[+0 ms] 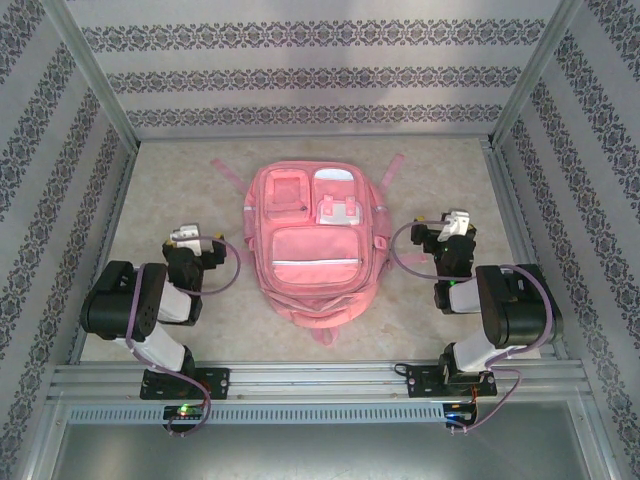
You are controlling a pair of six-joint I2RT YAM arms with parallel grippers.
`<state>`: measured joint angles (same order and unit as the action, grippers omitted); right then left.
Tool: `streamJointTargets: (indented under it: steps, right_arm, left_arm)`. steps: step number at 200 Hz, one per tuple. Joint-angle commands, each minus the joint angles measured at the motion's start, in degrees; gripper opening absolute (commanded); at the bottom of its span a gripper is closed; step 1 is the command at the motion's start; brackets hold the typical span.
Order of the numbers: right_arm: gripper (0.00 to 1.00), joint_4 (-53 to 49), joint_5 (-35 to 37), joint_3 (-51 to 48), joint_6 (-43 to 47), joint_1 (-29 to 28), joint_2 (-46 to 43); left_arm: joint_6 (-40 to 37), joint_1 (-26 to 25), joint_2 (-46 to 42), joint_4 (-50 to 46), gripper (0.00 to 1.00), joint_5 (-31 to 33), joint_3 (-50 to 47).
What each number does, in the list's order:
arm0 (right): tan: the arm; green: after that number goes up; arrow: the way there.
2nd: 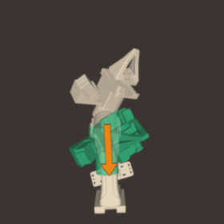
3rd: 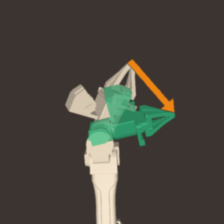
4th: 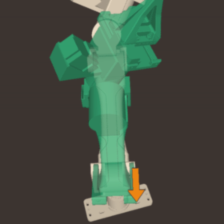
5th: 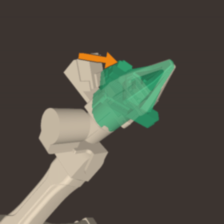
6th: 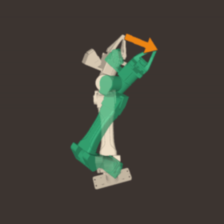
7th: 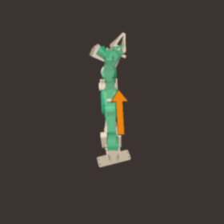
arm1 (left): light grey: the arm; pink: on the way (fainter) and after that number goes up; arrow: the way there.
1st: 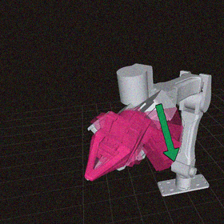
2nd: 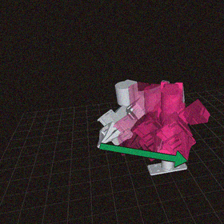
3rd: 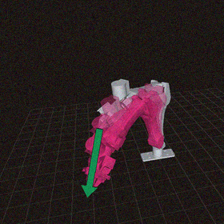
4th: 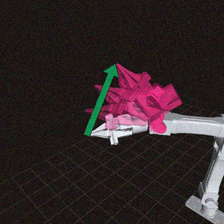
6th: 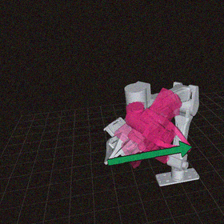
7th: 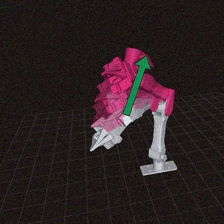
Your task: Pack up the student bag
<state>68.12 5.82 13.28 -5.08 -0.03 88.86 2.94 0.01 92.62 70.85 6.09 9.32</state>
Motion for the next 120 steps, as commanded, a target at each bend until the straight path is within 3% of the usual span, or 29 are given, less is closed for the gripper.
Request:
streamJointTargets:
  steps: [1, 12, 54, 77, 120]
  right_arm:
    - [0.98, 7.61, 1.16, -4.03, 1.09, -0.4, -0.54]
    - [0.98, 11.33, 1.44, -5.76, 1.09, -0.41, 0.15]
    - [0.98, 11.12, 0.43, -5.27, 1.47, -0.58, 0.32]
    - [0.98, 11.06, 4.2, -4.93, 0.0, -0.49, 0.72]
    - [0.98, 10.92, 4.63, -4.4, -0.72, -0.14, 1.23]
  left_arm:
    - [-0.82, -0.19, 0.37, 10.47, 1.0, -0.52, -0.93]
    - [-0.82, -0.14, 0.09, 10.62, 1.0, -0.88, -1.37]
    - [-0.92, -0.19, 0.29, 10.8, 1.0, -0.74, -1.24]
    - [-0.99, -0.18, 0.33, 10.8, 1.0, -0.84, -1.19]
    - [-1.09, -0.19, 0.29, 10.85, 1.0, -0.99, -1.23]
